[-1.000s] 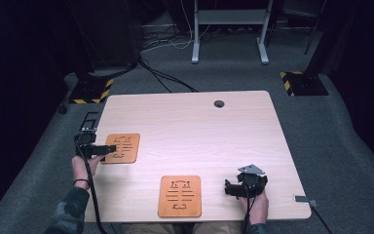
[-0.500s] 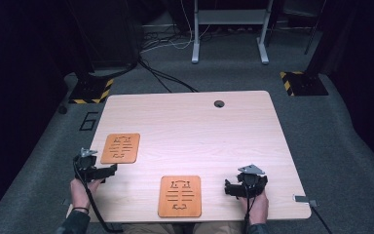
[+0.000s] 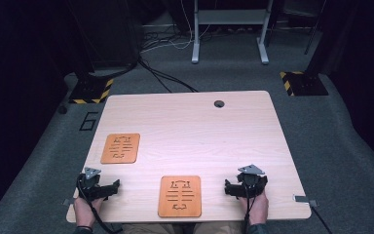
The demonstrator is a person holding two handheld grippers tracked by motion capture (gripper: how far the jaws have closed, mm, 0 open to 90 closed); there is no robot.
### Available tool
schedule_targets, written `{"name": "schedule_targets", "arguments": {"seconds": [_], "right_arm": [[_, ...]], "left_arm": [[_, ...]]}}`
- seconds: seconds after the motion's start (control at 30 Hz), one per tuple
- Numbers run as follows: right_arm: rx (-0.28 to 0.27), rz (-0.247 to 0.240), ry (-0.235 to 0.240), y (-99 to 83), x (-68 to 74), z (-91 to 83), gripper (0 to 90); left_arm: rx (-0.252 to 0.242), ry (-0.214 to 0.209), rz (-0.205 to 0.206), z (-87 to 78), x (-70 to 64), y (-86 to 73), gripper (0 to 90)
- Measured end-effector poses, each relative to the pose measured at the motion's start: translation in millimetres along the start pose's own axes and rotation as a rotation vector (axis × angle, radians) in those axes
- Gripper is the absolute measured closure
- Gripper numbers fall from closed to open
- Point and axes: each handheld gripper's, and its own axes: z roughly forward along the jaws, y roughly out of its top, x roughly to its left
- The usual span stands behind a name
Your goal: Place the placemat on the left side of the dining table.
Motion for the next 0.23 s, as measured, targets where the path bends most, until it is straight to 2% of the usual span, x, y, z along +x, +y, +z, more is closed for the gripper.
{"name": "schedule_targets", "arguments": {"seconds": [0.23], "right_arm": [[0.004,-0.002,0.0,0.2,-0.1,-0.1,0.0]], "left_arm": [[-0.006,-0.001,0.0,1.6,-0.4,0.7,0.5]]}}
